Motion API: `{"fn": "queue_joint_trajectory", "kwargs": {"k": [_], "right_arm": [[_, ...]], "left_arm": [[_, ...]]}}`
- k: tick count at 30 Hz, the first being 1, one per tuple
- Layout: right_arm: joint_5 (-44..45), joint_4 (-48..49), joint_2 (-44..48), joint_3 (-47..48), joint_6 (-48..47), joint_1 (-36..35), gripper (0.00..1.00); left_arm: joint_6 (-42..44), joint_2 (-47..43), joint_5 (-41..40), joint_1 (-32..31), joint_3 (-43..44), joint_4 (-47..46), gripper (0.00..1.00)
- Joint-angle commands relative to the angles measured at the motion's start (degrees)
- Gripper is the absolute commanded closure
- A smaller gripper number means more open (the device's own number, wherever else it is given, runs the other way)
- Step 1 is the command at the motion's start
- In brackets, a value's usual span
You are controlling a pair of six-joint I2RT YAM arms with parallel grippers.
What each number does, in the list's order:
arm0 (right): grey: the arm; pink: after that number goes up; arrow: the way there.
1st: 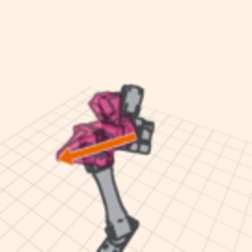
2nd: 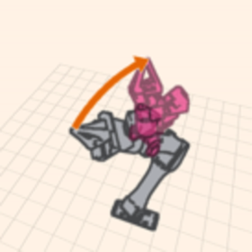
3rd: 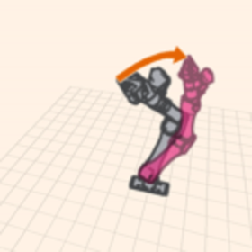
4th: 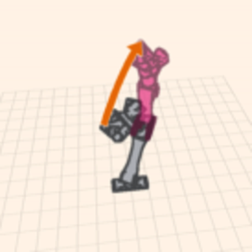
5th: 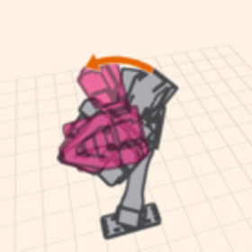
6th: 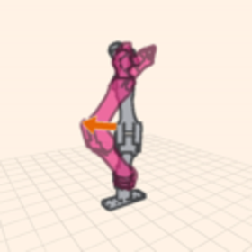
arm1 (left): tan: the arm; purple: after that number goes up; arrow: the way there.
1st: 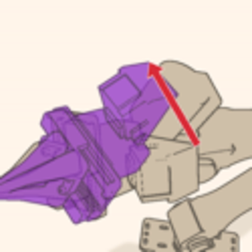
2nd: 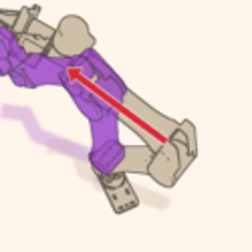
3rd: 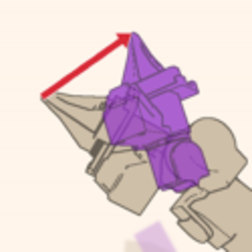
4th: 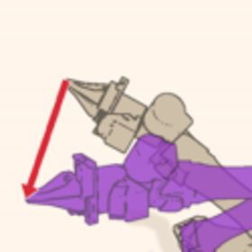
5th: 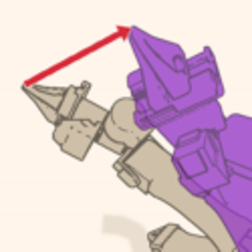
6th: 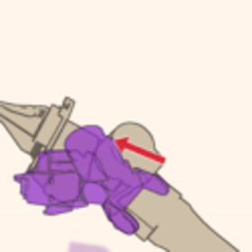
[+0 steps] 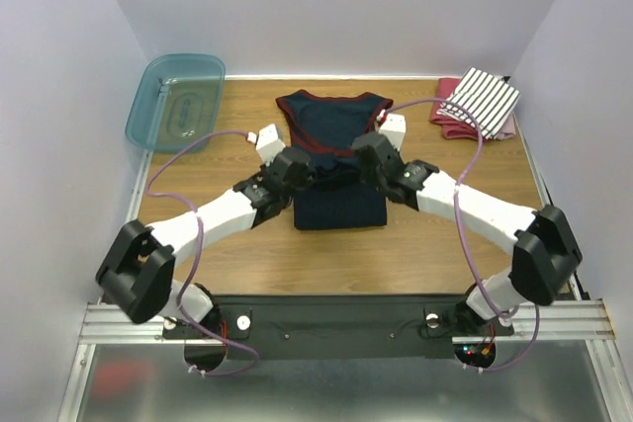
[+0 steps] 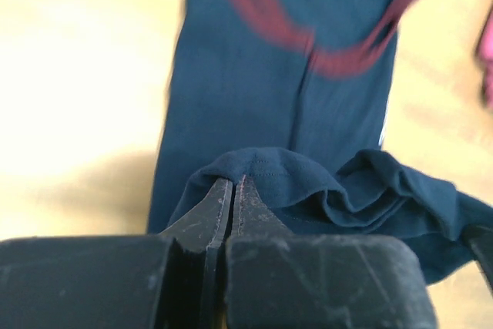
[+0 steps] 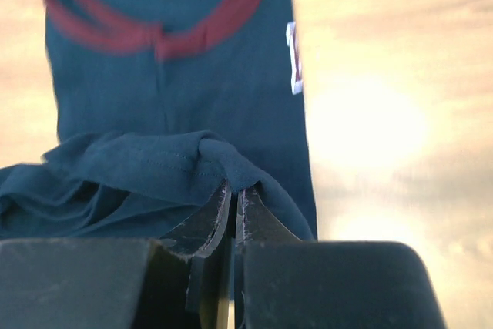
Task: Fold and stack the tank tops
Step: Fold the tank top
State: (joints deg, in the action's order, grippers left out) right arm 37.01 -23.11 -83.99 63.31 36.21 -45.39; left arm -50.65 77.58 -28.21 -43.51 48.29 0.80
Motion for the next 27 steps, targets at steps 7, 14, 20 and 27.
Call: {"fn": "queue_joint_trajectory", "kwargs": {"k": [7,14,20,27], "right_arm": [[-12.0,11.3,-15.0,7.7,-7.0,11.4,0.93],[-16.8,15.2,-20.5,13.1,-9.5,13.1,0.27],[-14.0,15.2,-17.4,13.2,-11.4,13.1,0.15],[-20.4,14.5,-10.2,5.8,-9.0,13.0,0.35]], "left_arm": [[10.0,18.7,10.3,10.1,12.9,-9.1,0.98],[10.5,21.3,15.3,11.5,10.6,-17.9,0.43],[11.6,15.2,12.6,11.6,10.3,-16.2,0.32],[8.7,8.2,13.4,11.2,6.8,-13.6,0.7]]}}
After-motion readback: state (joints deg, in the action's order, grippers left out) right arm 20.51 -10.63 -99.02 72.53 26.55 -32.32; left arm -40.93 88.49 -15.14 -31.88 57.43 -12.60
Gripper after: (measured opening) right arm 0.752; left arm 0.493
